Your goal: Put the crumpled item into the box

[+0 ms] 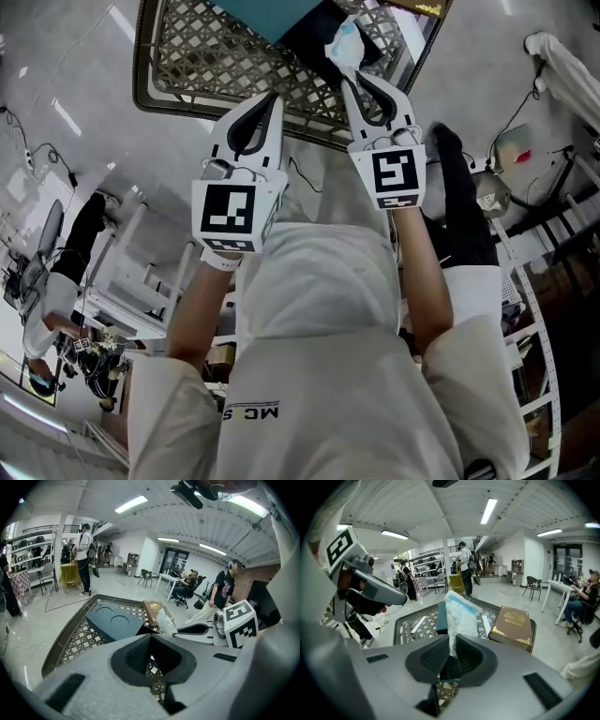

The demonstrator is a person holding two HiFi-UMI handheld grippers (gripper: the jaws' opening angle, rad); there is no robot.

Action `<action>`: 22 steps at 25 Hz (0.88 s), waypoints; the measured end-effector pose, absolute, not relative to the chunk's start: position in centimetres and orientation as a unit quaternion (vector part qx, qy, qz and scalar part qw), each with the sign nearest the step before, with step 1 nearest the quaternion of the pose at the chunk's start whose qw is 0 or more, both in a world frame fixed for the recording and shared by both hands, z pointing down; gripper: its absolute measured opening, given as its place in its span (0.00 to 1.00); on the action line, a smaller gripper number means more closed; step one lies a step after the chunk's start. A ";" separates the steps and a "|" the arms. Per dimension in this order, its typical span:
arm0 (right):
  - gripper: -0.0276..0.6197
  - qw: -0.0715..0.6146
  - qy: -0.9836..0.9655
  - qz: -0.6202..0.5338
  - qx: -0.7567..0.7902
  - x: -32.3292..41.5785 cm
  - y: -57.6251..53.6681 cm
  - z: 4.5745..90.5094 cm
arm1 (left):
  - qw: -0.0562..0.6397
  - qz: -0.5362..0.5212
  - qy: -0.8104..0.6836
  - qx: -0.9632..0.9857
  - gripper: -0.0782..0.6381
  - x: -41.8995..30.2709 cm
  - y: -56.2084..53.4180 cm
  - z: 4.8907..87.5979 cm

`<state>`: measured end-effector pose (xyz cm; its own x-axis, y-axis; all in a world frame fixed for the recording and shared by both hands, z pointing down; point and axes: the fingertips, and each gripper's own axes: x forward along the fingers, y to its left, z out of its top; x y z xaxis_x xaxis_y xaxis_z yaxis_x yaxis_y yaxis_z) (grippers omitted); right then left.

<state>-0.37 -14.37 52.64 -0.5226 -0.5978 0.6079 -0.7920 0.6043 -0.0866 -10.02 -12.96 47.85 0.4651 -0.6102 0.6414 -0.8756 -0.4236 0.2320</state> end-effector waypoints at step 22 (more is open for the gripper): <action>0.20 0.348 -0.829 0.203 0.388 -0.4 -14.2 59.7 | 0.308 0.245 -0.458 0.797 0.14 -10.0 -13.6 53.0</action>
<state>-0.44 -14.16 59.72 -0.4571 -0.5019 0.7343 -0.7839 0.6174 -0.0660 -9.99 -13.57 53.03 0.4605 -0.5796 0.6723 -0.8810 -0.3913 0.2660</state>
